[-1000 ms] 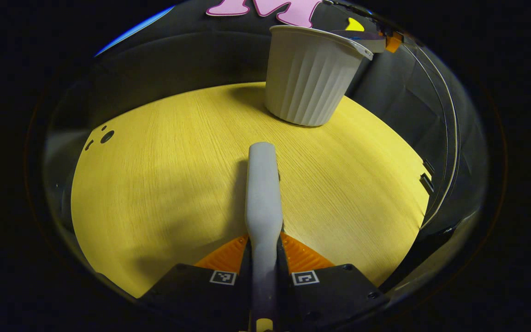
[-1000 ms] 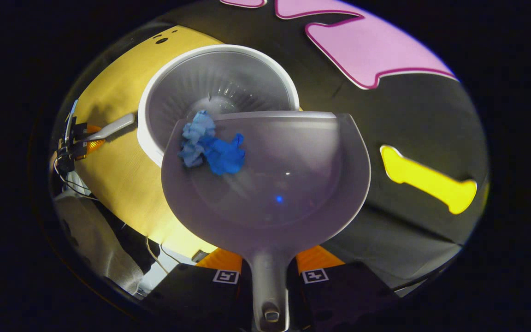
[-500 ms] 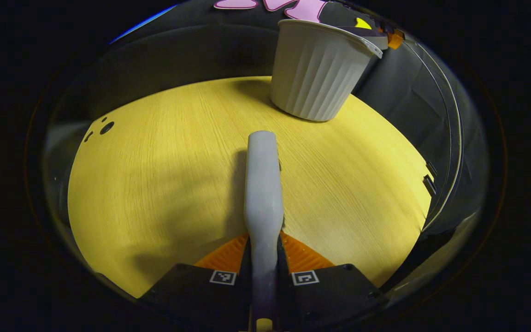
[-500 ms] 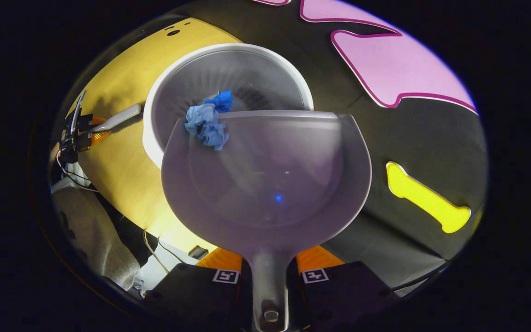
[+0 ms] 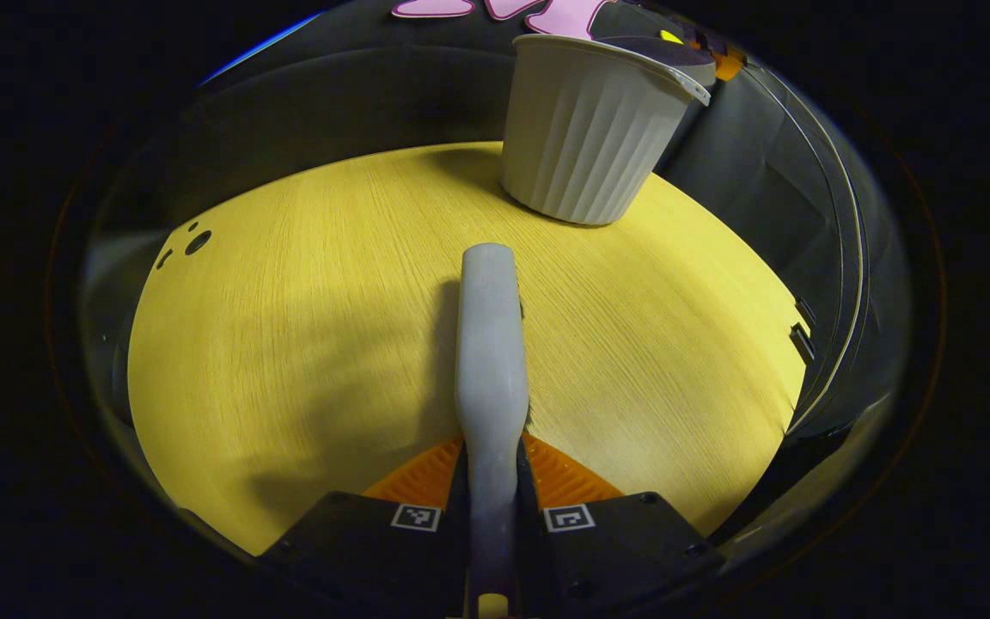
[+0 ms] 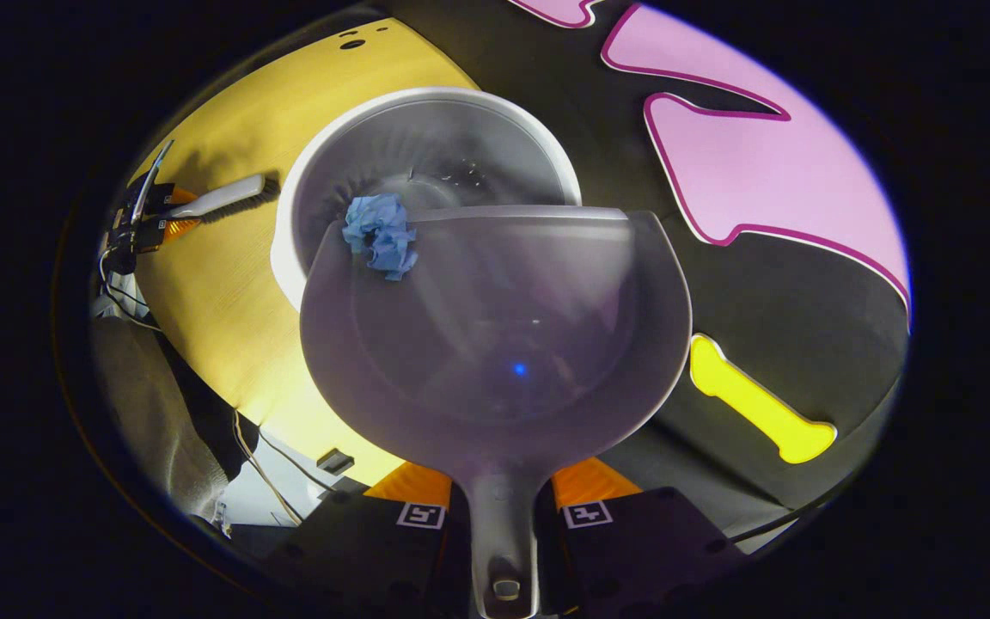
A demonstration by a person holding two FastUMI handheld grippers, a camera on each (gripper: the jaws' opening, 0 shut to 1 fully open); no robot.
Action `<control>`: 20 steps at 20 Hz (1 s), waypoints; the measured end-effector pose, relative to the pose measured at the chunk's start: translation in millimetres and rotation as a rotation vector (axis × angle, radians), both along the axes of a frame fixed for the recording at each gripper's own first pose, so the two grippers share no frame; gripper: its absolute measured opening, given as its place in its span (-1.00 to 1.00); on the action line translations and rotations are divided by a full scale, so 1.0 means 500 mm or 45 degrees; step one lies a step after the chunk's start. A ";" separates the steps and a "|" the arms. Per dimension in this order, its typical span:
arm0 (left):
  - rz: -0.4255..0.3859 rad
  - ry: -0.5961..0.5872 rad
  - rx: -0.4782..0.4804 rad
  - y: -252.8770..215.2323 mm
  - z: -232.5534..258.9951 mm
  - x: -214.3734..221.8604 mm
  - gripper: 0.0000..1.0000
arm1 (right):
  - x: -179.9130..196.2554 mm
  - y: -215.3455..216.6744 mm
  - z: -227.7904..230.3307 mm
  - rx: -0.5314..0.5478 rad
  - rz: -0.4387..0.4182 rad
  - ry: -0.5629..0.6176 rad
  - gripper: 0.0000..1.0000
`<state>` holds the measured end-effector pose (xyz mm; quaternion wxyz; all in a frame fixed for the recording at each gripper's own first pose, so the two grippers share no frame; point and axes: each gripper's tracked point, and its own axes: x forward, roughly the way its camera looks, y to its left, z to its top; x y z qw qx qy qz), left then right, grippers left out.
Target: Pick up the small broom and dustpan from the desktop, sweep the trash into the dustpan with the broom, and then empty the trash into the garbage bin.
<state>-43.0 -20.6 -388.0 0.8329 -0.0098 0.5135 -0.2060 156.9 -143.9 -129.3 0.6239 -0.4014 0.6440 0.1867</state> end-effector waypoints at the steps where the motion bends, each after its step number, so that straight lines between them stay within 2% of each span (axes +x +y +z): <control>1: 0.004 0.001 -0.001 0.001 0.000 -0.002 -0.41 | 0.005 0.006 0.000 -0.004 0.014 -0.002 -0.31; 5: -0.002 -0.003 0.006 0.000 -0.001 -0.006 -0.41 | 0.010 0.010 0.000 -0.001 0.008 -0.031 -0.31; 6: -0.003 -0.004 0.006 -0.001 -0.002 -0.008 -0.36 | 0.006 0.010 0.001 0.003 0.021 -0.032 -0.31; 7: -0.004 -0.004 0.008 -0.002 -0.001 -0.008 -0.41 | 0.016 0.003 -0.003 0.011 0.022 -0.042 -0.31; 11: 0.012 -0.007 0.011 -0.005 -0.001 -0.011 -0.41 | 0.009 0.001 -0.006 -0.003 0.016 -0.054 -0.32; 14: 0.027 -0.006 0.004 -0.004 -0.002 -0.015 -0.42 | 0.012 0.002 -0.003 -0.016 0.068 -0.070 -0.34; 17: 0.031 -0.006 0.006 -0.001 -0.002 -0.017 -0.41 | 0.014 0.003 -0.004 0.001 0.050 -0.076 -0.34; 20: 0.042 -0.011 0.013 0.002 -0.004 -0.016 -0.41 | 0.001 0.002 0.007 0.105 -0.027 -0.113 -0.33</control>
